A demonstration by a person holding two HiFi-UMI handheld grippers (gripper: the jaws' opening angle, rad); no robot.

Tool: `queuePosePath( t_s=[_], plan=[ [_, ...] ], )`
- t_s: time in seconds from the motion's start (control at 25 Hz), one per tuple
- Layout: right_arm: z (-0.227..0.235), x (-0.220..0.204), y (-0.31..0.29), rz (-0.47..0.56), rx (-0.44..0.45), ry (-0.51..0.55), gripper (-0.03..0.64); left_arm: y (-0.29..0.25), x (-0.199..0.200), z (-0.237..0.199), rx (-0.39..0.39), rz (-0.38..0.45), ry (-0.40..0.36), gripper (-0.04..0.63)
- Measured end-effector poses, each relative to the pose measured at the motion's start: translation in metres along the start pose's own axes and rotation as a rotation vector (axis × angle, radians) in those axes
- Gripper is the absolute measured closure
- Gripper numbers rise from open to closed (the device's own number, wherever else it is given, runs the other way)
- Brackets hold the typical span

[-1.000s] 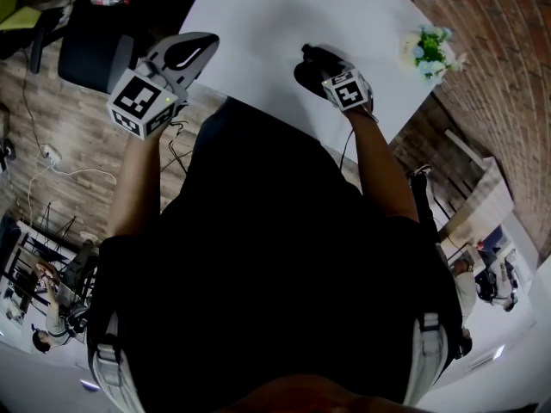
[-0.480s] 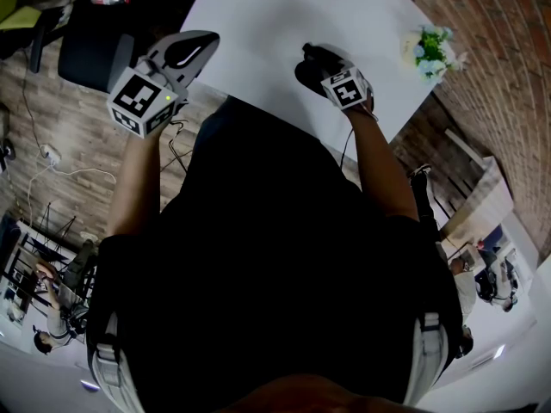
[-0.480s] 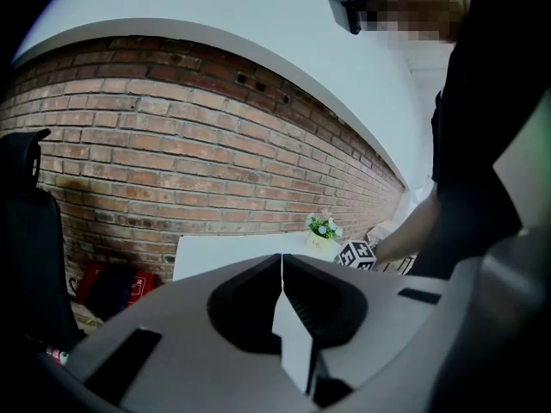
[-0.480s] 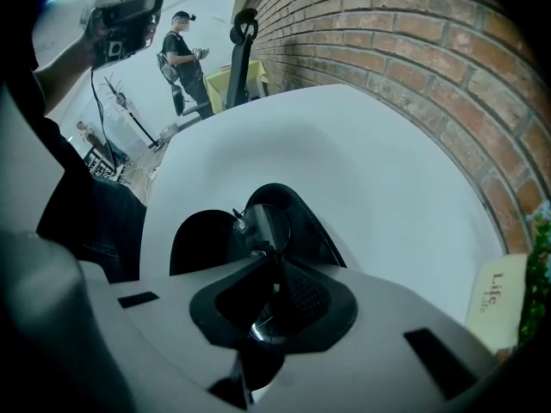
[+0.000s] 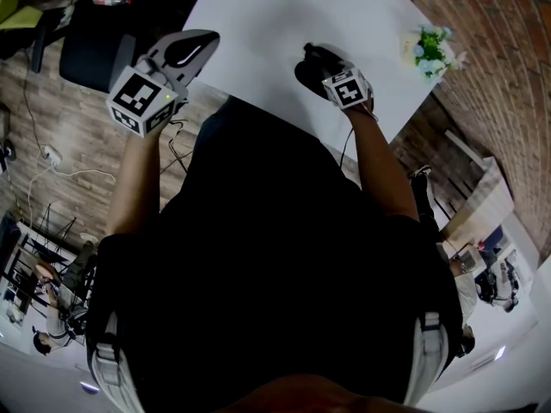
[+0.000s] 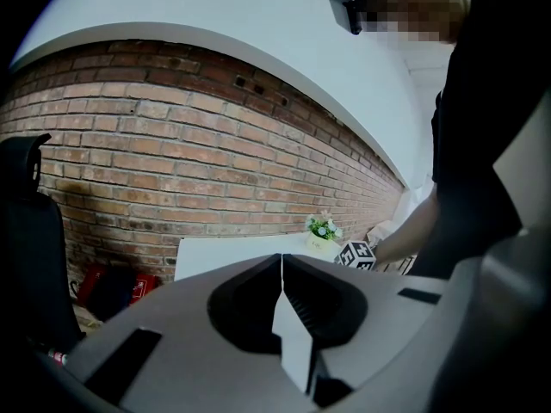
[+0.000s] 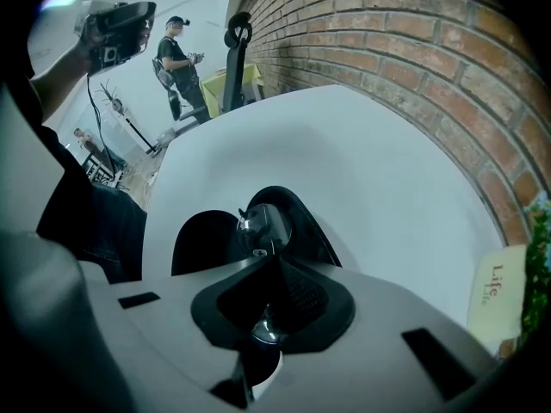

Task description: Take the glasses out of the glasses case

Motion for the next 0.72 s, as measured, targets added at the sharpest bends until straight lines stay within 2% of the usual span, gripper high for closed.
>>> queuePosePath(
  t_s=[0.72],
  plan=[
    [-0.010,0.002,0.011,0.040,-0.003,-0.008,0.588,0.020,0.009,0.010,0.012,0.025,-0.040,0.583]
  ],
)
Point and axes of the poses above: the fingertips, and each gripper's own axes: y backward along the fingers, z to its right, x out of its top, the point moved 5 cm from there along y, backward along the fingers, and after that the axes turned 15 degrees about -y, right-handed, at the moved point
